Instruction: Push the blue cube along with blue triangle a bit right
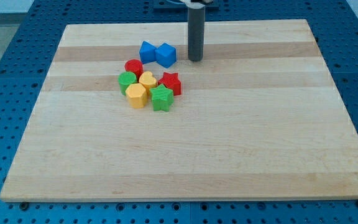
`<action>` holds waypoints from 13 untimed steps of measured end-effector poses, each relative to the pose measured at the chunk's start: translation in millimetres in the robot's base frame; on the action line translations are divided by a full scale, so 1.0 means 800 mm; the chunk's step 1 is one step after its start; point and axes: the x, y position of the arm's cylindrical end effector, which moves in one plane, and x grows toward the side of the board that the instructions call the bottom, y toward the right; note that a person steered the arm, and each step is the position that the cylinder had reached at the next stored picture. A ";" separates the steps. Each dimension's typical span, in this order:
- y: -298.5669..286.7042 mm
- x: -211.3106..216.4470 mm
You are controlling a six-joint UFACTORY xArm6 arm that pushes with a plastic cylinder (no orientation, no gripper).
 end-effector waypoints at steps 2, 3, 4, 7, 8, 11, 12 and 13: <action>-0.032 -0.055; -0.088 -0.066; -0.151 -0.065; -0.188 -0.023; -0.176 -0.012; -0.123 -0.016; -0.118 -0.023; -0.114 -0.027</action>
